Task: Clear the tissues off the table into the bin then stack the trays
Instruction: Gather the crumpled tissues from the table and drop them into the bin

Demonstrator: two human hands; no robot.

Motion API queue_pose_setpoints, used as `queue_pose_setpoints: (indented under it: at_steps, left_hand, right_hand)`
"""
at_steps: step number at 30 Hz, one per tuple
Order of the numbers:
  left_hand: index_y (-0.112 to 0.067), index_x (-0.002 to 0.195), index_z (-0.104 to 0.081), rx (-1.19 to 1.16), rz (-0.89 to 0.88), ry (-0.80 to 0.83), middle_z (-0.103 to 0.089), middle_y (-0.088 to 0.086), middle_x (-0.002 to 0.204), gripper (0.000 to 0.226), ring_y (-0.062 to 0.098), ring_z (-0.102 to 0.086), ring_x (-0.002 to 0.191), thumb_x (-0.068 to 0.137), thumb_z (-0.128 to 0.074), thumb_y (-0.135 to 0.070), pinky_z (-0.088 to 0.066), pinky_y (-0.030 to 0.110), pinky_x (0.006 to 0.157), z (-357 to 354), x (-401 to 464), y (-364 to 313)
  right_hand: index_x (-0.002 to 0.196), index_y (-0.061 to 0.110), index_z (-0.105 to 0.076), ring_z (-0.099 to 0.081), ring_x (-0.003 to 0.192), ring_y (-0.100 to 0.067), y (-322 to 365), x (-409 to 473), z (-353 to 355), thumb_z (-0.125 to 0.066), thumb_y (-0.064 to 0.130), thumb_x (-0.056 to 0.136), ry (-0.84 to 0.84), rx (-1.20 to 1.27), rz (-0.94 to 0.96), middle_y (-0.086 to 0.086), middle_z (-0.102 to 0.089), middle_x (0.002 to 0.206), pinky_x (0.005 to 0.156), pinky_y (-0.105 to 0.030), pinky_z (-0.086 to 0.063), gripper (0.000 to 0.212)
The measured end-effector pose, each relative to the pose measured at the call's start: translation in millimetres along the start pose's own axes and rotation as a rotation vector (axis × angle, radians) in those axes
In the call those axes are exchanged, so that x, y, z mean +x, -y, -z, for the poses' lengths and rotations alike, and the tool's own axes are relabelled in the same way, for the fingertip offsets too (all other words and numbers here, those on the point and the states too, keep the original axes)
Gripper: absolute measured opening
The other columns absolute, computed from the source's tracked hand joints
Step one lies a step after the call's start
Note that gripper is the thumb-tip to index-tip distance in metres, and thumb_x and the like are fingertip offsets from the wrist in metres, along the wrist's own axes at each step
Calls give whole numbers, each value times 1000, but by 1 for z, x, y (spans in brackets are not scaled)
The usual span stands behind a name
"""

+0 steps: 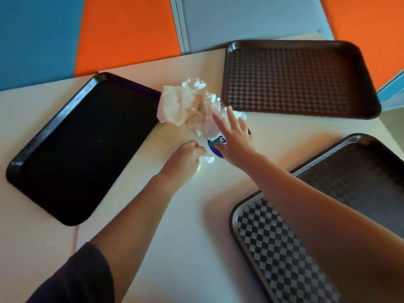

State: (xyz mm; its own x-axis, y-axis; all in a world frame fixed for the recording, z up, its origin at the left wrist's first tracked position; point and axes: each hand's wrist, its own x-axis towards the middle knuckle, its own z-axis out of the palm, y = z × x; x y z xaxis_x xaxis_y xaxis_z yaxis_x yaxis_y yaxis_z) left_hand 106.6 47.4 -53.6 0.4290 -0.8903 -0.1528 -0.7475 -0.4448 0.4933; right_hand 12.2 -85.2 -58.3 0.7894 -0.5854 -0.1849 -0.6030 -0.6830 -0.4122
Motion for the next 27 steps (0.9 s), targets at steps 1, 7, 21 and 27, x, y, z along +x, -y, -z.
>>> queue_pose_setpoints:
  at_steps: [1,7,21,27]
  left_hand:
    - [-5,104,-70,-25,-6,-40,-60,16,102,38,29,-57,98,80,-46,12,-47,35,86,1,2,2]
    - [-1,91,-70,-57,17,-115,-62,12,108,27,25,-52,109,83,-47,10,-40,23,78,6,5,6]
    - [-3,91,-71,-63,-91,-274,-59,8,111,28,24,-49,111,74,-50,6,-40,22,93,22,-40,-23]
    - [-1,92,-71,-24,-352,-291,-62,17,97,35,34,-59,96,70,-52,18,-35,13,87,15,-65,-51]
  right_hand:
    - [145,36,-22,-14,142,-31,-2,4,-2,-55,29,92,34,-1,-4,-2,-12,158,103,-57,-33,63]
    - [118,6,-55,-39,115,-33,-9,9,-11,-54,11,91,40,-95,4,-11,-50,123,91,-40,-41,27]
    - [108,-1,-65,-47,104,-36,7,-72,13,-60,-2,83,-274,102,64,-19,-59,108,83,-38,-43,26]
    - [112,2,-64,-47,106,-33,7,-138,23,-56,2,87,-363,75,-33,-16,-57,113,86,-41,-46,26]
